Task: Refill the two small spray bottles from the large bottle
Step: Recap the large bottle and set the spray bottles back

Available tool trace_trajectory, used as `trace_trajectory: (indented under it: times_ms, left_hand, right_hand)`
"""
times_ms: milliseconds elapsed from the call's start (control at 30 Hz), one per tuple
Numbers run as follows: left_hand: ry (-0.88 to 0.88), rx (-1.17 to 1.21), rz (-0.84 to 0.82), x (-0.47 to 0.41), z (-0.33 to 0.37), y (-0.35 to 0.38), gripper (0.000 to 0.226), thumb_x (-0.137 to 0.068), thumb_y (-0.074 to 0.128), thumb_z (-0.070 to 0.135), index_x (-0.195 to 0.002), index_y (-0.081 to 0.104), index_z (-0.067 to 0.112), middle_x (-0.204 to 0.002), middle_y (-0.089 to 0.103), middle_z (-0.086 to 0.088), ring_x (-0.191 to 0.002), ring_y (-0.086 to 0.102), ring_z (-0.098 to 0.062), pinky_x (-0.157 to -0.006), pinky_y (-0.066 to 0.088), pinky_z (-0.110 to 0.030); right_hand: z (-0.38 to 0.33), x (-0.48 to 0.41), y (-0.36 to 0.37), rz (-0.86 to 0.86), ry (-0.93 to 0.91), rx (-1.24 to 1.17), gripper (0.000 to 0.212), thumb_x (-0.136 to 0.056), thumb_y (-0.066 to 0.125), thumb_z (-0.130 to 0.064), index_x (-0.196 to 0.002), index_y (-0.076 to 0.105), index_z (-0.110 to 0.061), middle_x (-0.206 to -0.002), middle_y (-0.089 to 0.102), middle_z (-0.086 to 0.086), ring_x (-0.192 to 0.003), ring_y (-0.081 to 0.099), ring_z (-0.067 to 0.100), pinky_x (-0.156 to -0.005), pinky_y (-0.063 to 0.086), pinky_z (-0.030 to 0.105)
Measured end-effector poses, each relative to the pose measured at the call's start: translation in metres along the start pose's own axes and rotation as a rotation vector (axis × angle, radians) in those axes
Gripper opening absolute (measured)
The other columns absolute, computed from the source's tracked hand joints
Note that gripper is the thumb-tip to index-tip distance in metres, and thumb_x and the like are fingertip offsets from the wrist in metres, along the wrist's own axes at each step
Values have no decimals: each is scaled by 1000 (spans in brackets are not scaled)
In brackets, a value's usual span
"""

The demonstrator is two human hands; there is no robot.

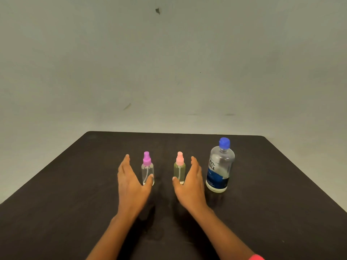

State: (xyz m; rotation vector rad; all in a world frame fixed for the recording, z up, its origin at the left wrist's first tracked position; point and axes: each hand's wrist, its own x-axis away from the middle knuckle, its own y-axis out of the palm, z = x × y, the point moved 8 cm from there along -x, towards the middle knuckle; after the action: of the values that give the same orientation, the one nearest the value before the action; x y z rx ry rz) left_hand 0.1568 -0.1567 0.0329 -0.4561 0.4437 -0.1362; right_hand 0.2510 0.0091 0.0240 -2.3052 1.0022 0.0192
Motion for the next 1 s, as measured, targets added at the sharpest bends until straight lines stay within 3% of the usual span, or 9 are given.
trace_trajectory:
  times_ms: [67, 167, 300, 500, 667, 1000]
  left_hand:
    - [-57, 29, -103, 0, -8, 14, 83, -80, 73, 22, -146, 23, 17, -145, 39, -5, -130, 42, -22, -106, 38, -40]
    - [-35, 20, -138, 1, -7, 22, 54, -84, 69, 16, -132, 45, 21, -119, 60, 4, -109, 59, -16, -91, 47, -31]
    - [-46, 29, -140, -4, 2, 23, 35, -83, 70, 12, -114, 56, 20, -90, 58, 17, -87, 58, -5, -74, 39, -17]
    - [-44, -14, -214, -25, 3, 42, 37, -83, 69, 13, -117, 55, 18, -103, 65, 3, -93, 62, -11, -79, 43, -22]
    - [-47, -38, -256, -57, 1, 66, 36, -86, 66, 13, -120, 53, 18, -96, 60, 7, -87, 59, -8, -75, 40, -22]
    - [-51, -56, -324, -151, -4, 132, 40, -88, 64, 13, -124, 50, 17, -103, 63, 1, -86, 55, -7, -77, 41, -23]
  right_hand:
    - [3, -2, 10, -58, 28, 5, 69, -90, 62, -20, -146, 23, -15, -146, 35, 3, -134, 38, 22, -105, 34, 30]
    - [0, -3, 16, -50, 15, 41, 42, -91, 59, -17, -129, 41, -17, -126, 52, 1, -116, 52, 22, -90, 40, 29]
    - [-10, -3, 30, -98, -31, 84, 35, -91, 61, -17, -121, 43, -16, -122, 55, 2, -112, 54, 22, -88, 43, 30]
    - [-10, -22, 40, -58, -9, 144, 36, -92, 60, -21, -123, 43, -17, -121, 58, 3, -110, 57, 24, -86, 45, 34]
    - [-5, -54, 45, -38, 13, 165, 41, -92, 60, -23, -128, 41, -18, -120, 59, 3, -109, 58, 24, -87, 47, 34]
    - [14, -154, 62, -18, 130, 210, 46, -92, 59, -19, -133, 37, -18, -119, 61, 6, -106, 60, 24, -87, 50, 36]
